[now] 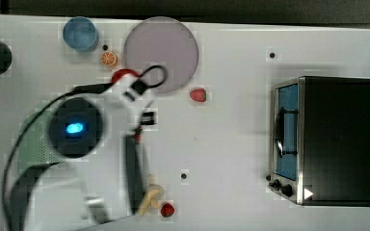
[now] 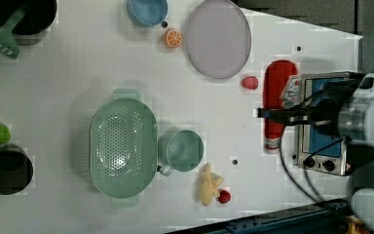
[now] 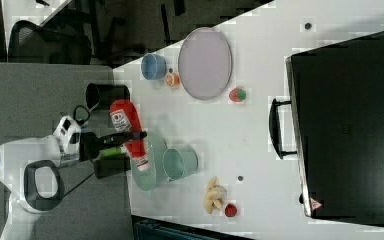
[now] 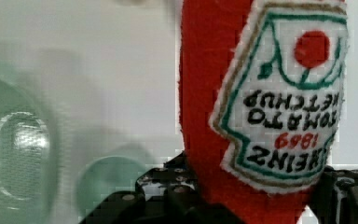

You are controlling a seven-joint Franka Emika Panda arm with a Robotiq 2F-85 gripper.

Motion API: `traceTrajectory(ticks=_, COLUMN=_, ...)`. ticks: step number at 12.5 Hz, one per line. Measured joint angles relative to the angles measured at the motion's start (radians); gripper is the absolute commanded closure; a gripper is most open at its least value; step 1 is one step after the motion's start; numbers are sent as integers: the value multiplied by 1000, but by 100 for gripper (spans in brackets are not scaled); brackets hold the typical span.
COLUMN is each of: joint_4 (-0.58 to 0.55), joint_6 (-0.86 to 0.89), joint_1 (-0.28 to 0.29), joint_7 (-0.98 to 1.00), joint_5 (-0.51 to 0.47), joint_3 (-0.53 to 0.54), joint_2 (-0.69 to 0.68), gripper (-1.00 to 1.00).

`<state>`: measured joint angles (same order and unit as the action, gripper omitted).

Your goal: Pick Ketchup from the table and place it in strainer.

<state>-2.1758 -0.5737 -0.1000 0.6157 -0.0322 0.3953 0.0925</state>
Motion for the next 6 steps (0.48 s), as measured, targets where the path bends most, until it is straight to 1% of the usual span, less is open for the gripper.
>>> traceTrajectory(ticks=2, joint_4=-6, joint_6=0, joint_1=13, joint_7=-147, joint_5=0, joint_3=102, joint_2=-19, gripper=-25)
traceTrajectory(ticks=6, joint_4=-25, joint_6=-28, joint_1=89, joint_7=-398, joint_5=2, joint_3=256, joint_2=-94, gripper=-25)
